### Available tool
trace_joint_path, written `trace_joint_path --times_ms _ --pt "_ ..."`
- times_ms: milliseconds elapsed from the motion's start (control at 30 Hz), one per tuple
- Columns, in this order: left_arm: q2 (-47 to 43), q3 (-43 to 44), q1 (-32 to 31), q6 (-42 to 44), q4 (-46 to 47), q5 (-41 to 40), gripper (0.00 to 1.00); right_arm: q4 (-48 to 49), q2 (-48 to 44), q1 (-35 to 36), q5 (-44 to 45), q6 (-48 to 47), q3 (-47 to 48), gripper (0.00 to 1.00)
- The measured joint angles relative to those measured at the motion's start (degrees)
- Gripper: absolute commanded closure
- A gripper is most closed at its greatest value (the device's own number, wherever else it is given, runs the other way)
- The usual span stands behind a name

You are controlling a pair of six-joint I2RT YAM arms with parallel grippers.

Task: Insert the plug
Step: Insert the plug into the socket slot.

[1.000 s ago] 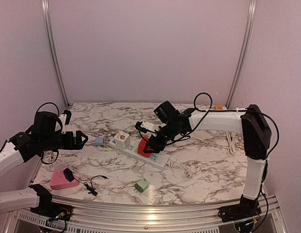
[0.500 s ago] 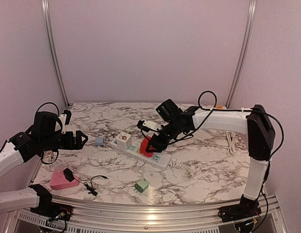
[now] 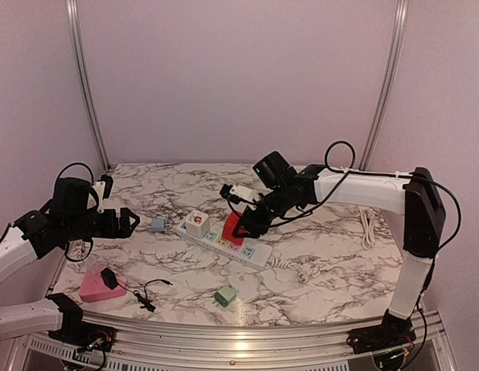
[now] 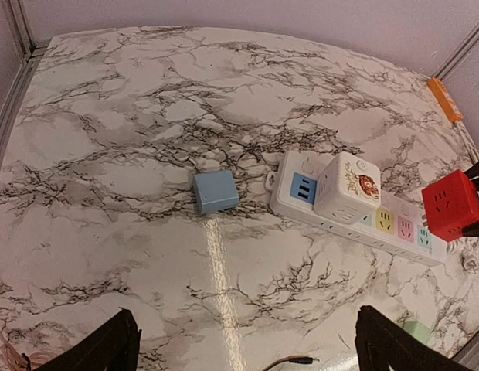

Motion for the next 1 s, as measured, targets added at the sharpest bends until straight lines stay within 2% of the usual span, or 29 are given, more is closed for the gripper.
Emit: trace_joint_path --times_ms 333,1000 --pt "-0.1 0.0 0.0 0.0 0.0 0.0 0.01 0.1 4.2 0.0 -0.2 0.0 -0.3 1.00" --pt "-0.1 0.0 0.0 0.0 0.0 -0.2 0.01 -0.2 4.5 0.0 1.1 -1.4 0.0 1.00"
